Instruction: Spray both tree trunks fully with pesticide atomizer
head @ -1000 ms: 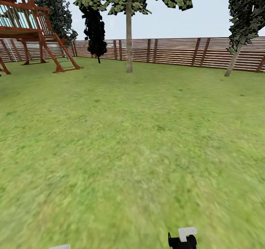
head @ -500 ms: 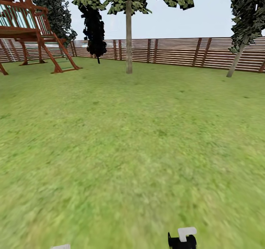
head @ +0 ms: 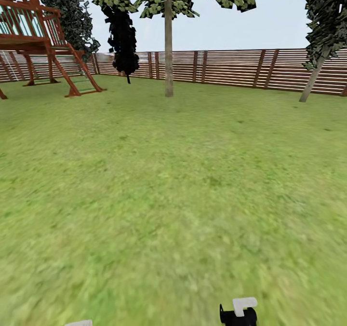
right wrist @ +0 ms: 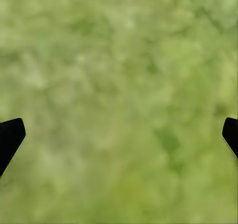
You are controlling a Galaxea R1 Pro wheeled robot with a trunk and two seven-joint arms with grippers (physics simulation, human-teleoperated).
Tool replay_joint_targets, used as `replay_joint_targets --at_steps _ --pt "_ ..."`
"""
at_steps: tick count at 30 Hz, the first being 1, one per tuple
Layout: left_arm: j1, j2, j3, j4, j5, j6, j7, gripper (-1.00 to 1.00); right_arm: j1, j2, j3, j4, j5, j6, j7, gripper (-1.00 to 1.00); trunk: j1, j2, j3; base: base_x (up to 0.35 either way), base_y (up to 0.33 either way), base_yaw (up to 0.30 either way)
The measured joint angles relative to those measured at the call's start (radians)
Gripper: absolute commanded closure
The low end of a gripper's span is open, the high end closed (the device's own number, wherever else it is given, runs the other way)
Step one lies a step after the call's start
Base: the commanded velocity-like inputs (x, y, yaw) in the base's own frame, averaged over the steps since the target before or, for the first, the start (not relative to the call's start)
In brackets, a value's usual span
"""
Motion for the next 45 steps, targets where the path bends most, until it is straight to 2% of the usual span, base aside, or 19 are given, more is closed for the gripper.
replay_joint_targets --at_steps 45 --pt "0.000 0.000 0.000 0.000 0.000 0.000 0.000 1.00 0.000 -0.002 0.000 0.000 0.003 0.000 0.002 -1.00 0.000 0.000 0.000 0.338 0.000 0.000"
